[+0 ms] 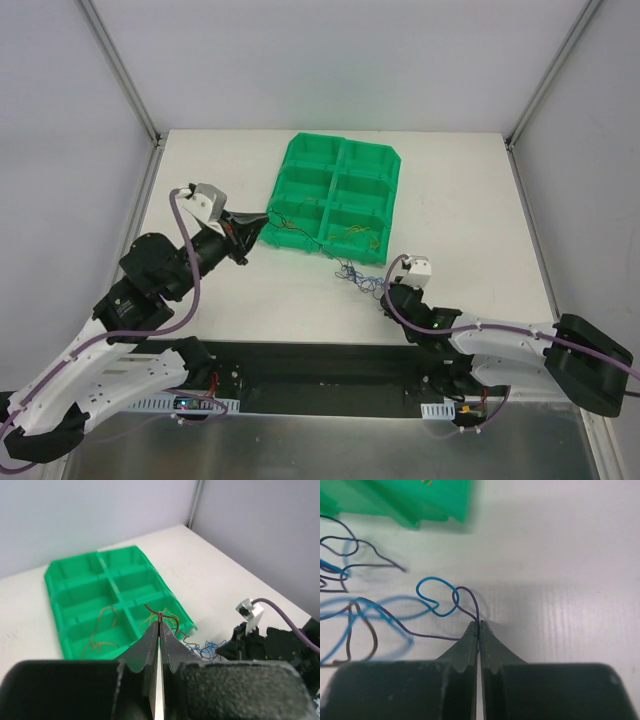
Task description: Untangle the cables
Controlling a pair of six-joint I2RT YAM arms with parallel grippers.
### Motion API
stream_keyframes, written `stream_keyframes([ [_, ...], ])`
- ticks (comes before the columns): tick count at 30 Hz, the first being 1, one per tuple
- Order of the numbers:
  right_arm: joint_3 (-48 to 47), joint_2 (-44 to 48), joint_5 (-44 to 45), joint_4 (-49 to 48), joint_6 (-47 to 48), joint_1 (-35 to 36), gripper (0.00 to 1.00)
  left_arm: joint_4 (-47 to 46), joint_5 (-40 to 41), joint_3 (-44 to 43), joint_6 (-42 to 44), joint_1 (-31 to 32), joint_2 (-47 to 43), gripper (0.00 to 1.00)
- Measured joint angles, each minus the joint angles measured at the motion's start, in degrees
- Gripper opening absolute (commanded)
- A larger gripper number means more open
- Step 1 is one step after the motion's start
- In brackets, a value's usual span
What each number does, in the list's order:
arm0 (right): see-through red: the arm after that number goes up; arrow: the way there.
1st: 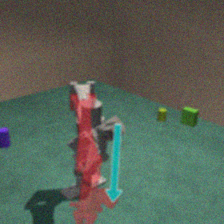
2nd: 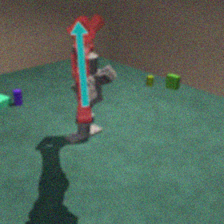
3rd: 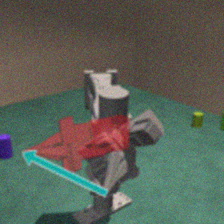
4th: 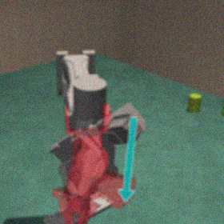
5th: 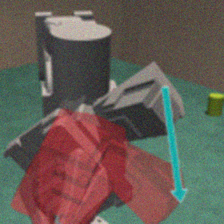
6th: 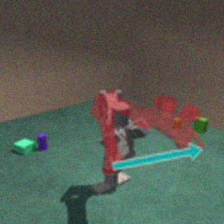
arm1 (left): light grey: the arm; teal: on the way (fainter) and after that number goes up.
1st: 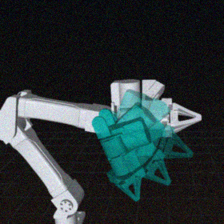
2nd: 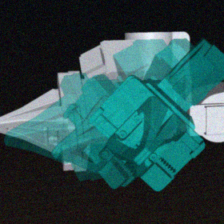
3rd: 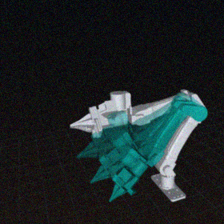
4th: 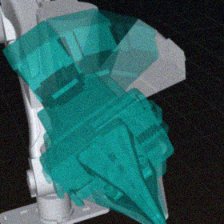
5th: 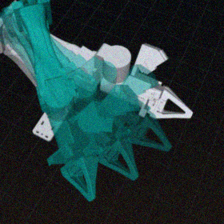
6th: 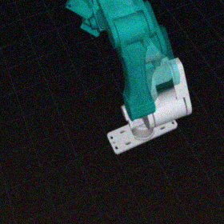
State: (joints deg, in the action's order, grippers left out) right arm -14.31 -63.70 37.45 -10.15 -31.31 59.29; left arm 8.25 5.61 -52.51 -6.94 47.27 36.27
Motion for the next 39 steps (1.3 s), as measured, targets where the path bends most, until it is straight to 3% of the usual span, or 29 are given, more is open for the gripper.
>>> stream_keyframes([
  [10,-0.15,8.09,6.49,14.27,-0.15,-4.17,0.03,5.07,6.8,-12.7,5.81,0.0,1.51,0.0],
  [15,-0.81,9.7,5.42,16.68,2.08,-5.11,0.22,5.33,7.17,-18.43,6.67,0.0,2.51,0.0],
  [23,-10.36,12.63,-0.94,21.55,14.62,-5.11,0.73,5.73,4.83,-20.48,6.08,0.0,5.46,0.0],
  [25,-13.2,14.01,-4.07,22.1,18.25,-5.16,0.8,6.12,4.55,-20.55,5.77,0.0,6.6,0.0],
  [32,-19.74,14.45,-25.33,18.21,34.14,-5.2,0.87,7.37,1.62,-21.97,3.02,0.0,8.28,0.0],
  [36,-24.72,6.67,-35.52,11.87,37.92,-4.42,0.86,7.45,0.66,-23.65,1.16,0.0,8.55,0.0],
  [39,-30.95,-1.36,-36.98,7.37,38.49,-2.27,0.82,7.52,0.44,-24.85,0.0,0.0,8.5,0.0],
])
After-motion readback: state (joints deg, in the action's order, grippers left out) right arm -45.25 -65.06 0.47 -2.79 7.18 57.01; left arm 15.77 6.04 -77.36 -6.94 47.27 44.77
